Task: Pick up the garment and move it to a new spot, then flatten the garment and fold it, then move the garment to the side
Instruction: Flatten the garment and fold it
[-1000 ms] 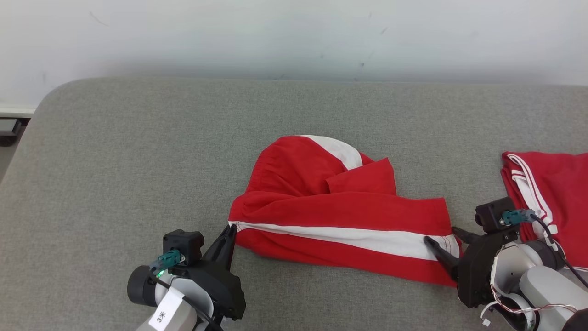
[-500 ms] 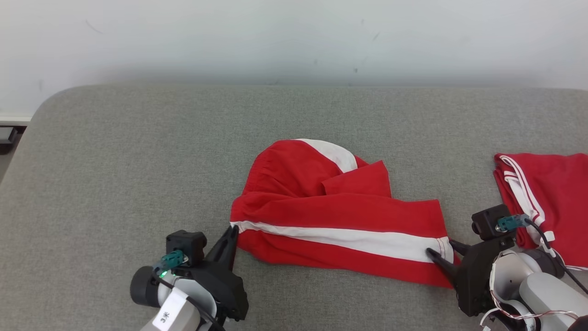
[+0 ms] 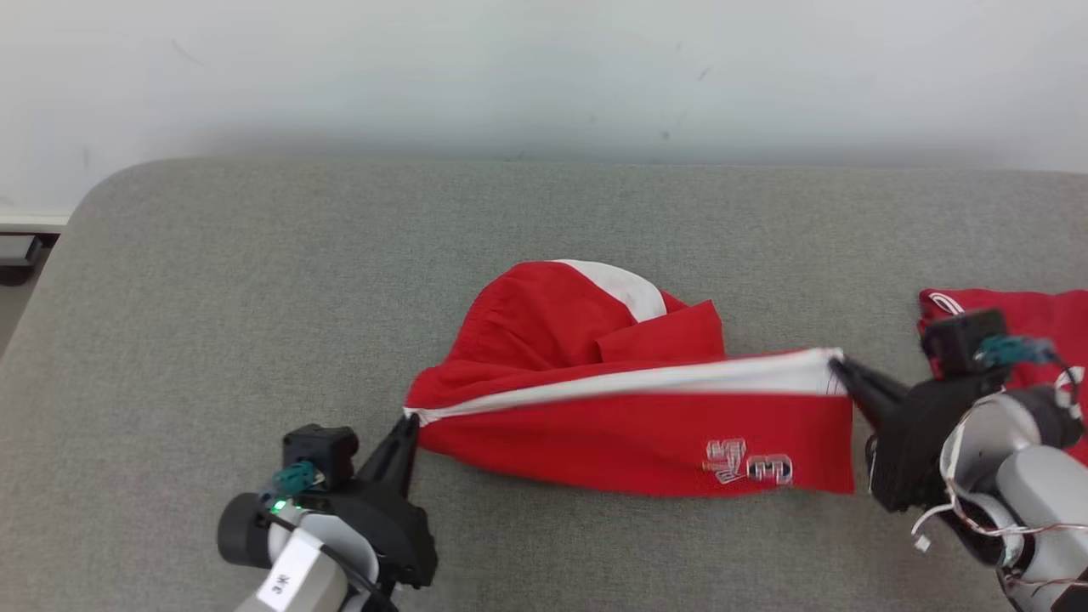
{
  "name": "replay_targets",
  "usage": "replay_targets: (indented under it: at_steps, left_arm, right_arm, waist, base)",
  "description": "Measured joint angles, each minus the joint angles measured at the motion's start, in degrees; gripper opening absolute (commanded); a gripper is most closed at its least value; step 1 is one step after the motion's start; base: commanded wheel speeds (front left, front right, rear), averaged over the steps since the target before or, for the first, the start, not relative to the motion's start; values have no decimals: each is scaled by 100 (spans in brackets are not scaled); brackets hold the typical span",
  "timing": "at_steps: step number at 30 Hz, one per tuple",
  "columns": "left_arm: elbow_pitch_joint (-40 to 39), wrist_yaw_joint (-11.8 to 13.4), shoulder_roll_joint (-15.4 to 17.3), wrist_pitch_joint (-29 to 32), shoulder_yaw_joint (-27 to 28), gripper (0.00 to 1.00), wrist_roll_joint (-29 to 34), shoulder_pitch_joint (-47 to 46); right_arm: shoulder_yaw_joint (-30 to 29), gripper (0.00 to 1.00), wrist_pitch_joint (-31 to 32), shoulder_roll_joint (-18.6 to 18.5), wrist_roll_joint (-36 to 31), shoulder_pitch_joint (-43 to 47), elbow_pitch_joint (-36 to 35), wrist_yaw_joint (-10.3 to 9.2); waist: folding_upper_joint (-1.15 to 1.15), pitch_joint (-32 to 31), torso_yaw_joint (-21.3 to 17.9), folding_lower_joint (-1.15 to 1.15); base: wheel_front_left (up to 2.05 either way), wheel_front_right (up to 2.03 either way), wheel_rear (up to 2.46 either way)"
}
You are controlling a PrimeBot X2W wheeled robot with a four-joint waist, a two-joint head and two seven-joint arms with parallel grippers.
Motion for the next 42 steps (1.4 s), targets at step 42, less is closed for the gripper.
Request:
replay_targets:
  at_steps: [42]
  left_arm:
    - [-187,-1117,512,749,1443,0,-712,-4116]
  right_arm:
    - [-900,0,-1168,793,244,-4462,1515,835]
  waist:
    - [1,2072,-695,2]
  base:
    - [0,0,0]
